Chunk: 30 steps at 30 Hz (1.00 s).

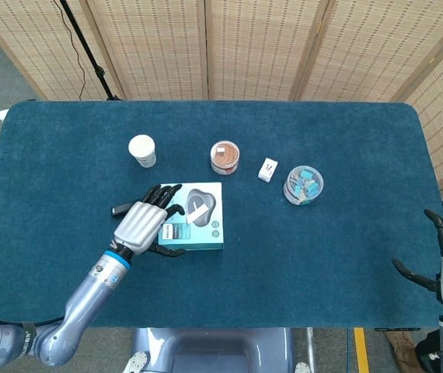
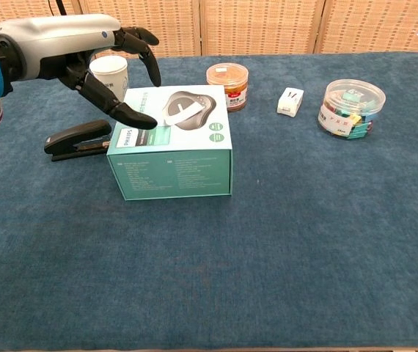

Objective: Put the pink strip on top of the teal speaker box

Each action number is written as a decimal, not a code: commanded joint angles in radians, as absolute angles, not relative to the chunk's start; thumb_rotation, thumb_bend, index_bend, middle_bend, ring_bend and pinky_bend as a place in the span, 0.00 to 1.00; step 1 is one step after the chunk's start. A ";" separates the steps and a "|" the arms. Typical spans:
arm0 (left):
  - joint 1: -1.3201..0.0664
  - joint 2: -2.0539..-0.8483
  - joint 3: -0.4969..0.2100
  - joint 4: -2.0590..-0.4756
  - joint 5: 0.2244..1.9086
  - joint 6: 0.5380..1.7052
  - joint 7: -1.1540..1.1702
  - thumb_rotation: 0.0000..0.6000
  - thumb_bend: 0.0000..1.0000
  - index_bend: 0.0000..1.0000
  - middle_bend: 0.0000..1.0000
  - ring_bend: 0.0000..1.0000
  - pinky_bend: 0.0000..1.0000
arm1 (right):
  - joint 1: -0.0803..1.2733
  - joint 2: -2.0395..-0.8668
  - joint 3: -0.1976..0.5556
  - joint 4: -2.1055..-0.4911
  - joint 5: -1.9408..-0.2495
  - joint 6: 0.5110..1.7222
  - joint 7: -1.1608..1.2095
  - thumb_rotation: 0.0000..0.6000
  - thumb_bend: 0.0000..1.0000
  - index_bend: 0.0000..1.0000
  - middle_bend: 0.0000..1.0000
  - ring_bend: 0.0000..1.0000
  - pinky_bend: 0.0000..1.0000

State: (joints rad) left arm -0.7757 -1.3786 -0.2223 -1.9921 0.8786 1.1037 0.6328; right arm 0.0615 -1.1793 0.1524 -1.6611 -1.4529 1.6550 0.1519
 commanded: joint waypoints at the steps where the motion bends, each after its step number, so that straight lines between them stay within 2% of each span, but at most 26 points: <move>1: -0.790 -1.401 -0.220 -1.976 0.859 1.111 0.643 0.59 0.00 0.34 0.00 0.00 0.00 | 0.059 -1.177 0.155 -1.665 -1.455 1.656 0.158 1.00 0.00 0.14 0.00 0.00 0.00; 30: -0.862 -1.522 -0.169 -1.853 0.825 1.131 0.678 0.59 0.00 0.34 0.00 0.00 0.00 | 0.048 -1.156 0.176 -1.683 -1.446 1.628 0.205 1.00 0.00 0.15 0.00 0.00 0.00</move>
